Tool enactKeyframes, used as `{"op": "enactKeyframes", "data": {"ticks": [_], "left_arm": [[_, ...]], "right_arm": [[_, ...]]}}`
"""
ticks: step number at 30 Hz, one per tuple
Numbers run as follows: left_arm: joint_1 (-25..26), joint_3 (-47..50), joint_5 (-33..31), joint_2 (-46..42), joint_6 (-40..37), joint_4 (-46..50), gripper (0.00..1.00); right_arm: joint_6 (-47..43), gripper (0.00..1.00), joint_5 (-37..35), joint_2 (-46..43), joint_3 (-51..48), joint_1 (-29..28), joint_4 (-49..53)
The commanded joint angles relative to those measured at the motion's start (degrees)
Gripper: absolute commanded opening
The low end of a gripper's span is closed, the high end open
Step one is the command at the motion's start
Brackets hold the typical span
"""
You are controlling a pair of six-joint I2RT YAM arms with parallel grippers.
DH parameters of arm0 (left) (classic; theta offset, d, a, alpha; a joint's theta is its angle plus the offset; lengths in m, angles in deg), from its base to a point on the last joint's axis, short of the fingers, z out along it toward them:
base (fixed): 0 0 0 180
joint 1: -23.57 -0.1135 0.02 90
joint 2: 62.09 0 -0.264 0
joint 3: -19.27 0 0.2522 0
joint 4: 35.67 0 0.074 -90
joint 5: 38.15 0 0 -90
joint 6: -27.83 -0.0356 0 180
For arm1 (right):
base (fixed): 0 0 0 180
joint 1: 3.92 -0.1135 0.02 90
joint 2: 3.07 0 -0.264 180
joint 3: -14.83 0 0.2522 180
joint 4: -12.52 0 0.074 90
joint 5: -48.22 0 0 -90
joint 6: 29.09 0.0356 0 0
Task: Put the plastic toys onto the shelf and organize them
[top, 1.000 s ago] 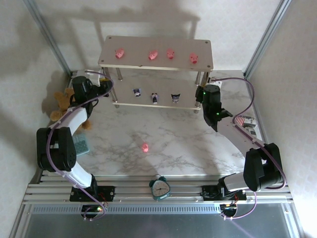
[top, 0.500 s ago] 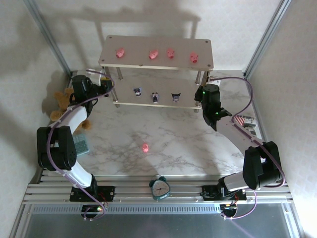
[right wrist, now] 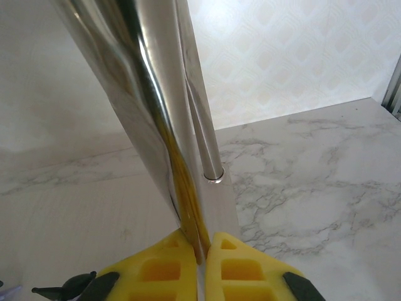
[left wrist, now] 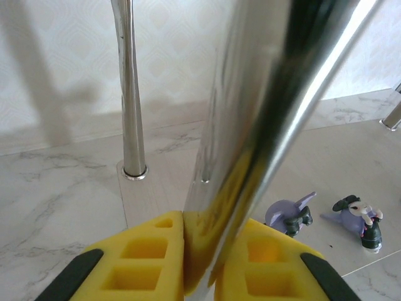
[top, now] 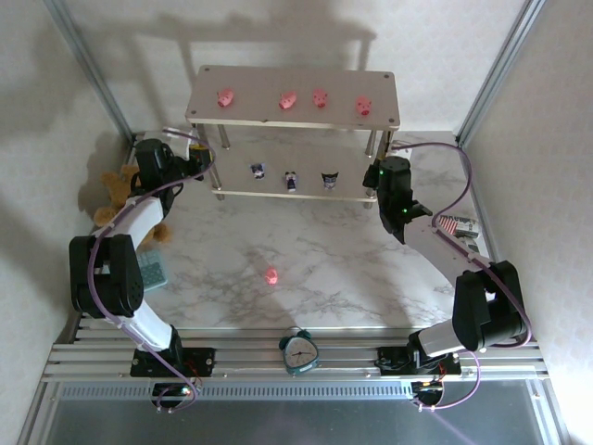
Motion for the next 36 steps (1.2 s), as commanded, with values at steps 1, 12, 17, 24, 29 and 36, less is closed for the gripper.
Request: {"op": "enactKeyframes", "data": {"ticks": [1, 12, 17, 24, 29, 36], "left_arm": [[-0.15, -1.60, 2.86, 1.11, 1.86, 2.87, 0.00], [0.65, 0.36, 0.76, -3.37, 0.86, 4.05, 0.00], [1.00, 1.70, 0.21, -5.34, 0.55, 4.81, 0.00], [1.74, 4.63, -0.30, -8.16, 0.72, 5.06, 0.00], [2.47, 7.25, -1.21, -11.15, 0.89, 5.67, 0.00], [3.49, 10.71, -2.99, -15.07, 2.51, 6.11, 0.00]], "right_arm": [[0.49, 0.00, -1.73, 1.07, 1.39, 1.35, -2.27], [-0.99, 0.00, -2.73, -5.02, -2.10, 1.38, 0.15], [-1.38, 0.00, -3.07, -8.02, -3.71, 1.43, 1.56], [-1.69, 0.00, -3.15, -9.94, -4.37, 1.65, 3.27], [-0.68, 0.00, -2.28, -11.04, -5.28, 1.68, 4.57], [1.78, 0.00, -0.16, -13.79, -7.51, 1.68, 6.19]]}}
